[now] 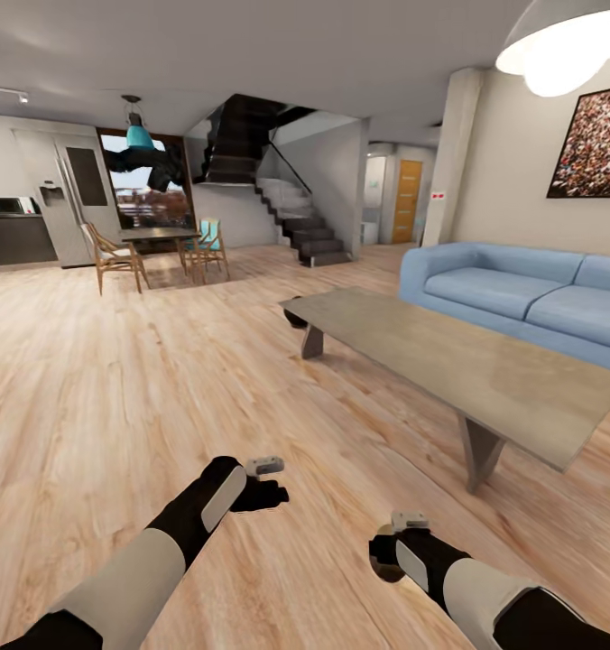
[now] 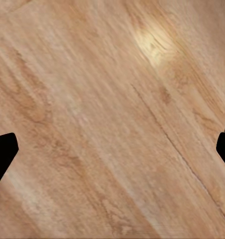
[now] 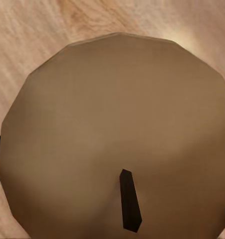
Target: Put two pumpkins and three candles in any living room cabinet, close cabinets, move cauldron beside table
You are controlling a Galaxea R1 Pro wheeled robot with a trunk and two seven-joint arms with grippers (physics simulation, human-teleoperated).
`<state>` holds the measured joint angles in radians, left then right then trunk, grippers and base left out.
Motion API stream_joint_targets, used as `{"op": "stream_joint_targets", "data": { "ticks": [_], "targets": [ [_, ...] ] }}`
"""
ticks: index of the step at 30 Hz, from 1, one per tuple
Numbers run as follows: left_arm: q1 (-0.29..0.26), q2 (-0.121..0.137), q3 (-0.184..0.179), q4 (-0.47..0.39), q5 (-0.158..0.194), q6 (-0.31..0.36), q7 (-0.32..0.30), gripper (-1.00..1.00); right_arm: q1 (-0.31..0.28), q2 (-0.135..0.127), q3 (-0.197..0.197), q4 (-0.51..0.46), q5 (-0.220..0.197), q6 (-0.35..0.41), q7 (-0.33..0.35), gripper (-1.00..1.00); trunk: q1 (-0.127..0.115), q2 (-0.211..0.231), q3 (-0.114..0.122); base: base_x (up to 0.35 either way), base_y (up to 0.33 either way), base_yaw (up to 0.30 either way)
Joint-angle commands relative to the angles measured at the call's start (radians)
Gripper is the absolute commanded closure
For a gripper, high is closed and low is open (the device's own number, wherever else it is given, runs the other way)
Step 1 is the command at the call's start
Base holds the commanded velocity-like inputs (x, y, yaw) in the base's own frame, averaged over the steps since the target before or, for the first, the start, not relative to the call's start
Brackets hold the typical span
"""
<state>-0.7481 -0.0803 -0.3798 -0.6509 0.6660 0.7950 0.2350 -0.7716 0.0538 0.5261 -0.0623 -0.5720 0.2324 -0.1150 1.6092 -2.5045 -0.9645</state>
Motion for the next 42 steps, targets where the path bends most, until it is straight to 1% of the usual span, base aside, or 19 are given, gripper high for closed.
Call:
{"op": "stream_joint_targets", "data": {
  "ticks": [1, 25, 37, 42],
  "targets": [
    [-0.001, 0.001, -0.003, -0.001, 0.010, 0.001, 0.009, -1.00, 0.000, 0.000, 0.009, -0.002, -0.008, 0.005, -0.006, 1.00, 0.000, 0.000, -0.001, 0.262, 0.246, 0.001],
    [-0.001, -0.001, -0.003, -0.001, 0.010, 0.001, 0.009, -1.00, 0.000, 0.000, 0.012, -0.002, -0.006, 0.005, -0.006, 1.00, 0.000, 0.000, -0.001, 0.263, 0.245, 0.003],
    [-0.001, -0.006, -0.003, 0.000, 0.010, 0.001, 0.009, -1.00, 0.000, 0.000, 0.012, -0.002, -0.006, 0.005, -0.006, 1.00, 0.000, 0.000, 0.003, 0.266, 0.235, 0.223],
    [-0.001, -0.006, -0.003, 0.000, 0.010, 0.001, 0.009, -1.00, 0.000, 0.000, 0.012, -0.002, -0.006, 0.005, -0.006, 1.00, 0.000, 0.000, 0.003, 0.272, 0.213, 0.043]
  ]
}}
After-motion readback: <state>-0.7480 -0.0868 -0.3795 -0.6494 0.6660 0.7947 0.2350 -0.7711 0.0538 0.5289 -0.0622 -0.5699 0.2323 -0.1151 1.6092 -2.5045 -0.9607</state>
